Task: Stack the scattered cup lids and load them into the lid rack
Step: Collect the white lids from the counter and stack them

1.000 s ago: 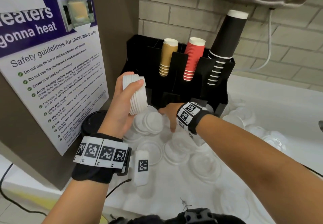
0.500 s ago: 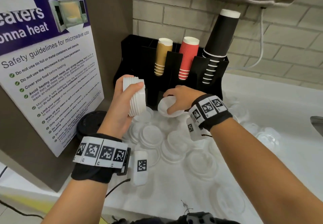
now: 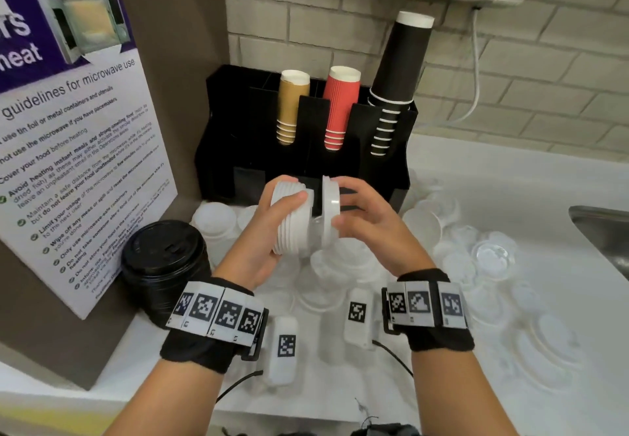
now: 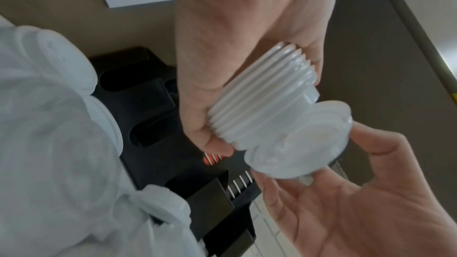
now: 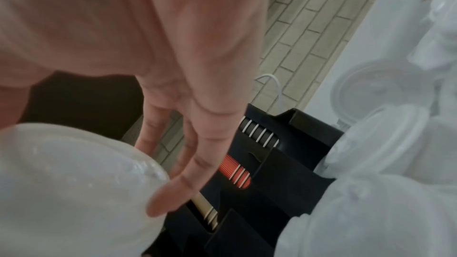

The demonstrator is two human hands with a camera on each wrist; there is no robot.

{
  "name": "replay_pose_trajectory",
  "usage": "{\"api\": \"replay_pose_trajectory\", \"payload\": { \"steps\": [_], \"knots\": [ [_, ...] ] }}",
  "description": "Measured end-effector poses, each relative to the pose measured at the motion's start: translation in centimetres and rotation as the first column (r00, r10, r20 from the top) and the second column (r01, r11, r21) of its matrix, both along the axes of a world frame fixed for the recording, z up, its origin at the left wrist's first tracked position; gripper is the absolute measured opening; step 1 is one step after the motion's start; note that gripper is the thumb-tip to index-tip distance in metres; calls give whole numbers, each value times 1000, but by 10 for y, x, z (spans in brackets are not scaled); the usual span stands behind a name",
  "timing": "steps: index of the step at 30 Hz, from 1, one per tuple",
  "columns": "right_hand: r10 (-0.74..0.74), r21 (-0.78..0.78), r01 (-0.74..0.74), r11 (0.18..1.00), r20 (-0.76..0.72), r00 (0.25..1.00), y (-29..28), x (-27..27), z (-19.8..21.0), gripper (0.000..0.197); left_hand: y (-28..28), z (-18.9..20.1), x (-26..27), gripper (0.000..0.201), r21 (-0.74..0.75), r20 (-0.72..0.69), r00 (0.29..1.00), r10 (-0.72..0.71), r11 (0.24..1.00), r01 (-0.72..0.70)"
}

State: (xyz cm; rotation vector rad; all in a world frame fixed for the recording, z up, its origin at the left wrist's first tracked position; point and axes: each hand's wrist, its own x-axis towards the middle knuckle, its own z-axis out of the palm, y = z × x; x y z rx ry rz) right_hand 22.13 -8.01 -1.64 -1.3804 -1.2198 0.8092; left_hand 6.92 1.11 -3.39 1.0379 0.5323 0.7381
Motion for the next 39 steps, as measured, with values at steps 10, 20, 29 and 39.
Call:
{"api": "replay_pose_trajectory", "payload": {
  "steps": [10,20,29,39],
  "knots": [
    [46,15,-47,999,86,995,-12,-4,-1,63,-12,2,7,43,28,-27,997,-74,997,75],
    [49,58,-52,997,55,997,-7,-9,-7,63,-19,2,8,47,-1,7,1000,-4,1000,4],
    [142,-305,38,952,546,825,18,5,-2,38,7,3,-10,41,10,7,981,192,981,-192],
    [405,-519,135,844,782,473,44,-12,-5,15,21,12,-23,42,38,36,978,205,978,-207]
  ]
}}
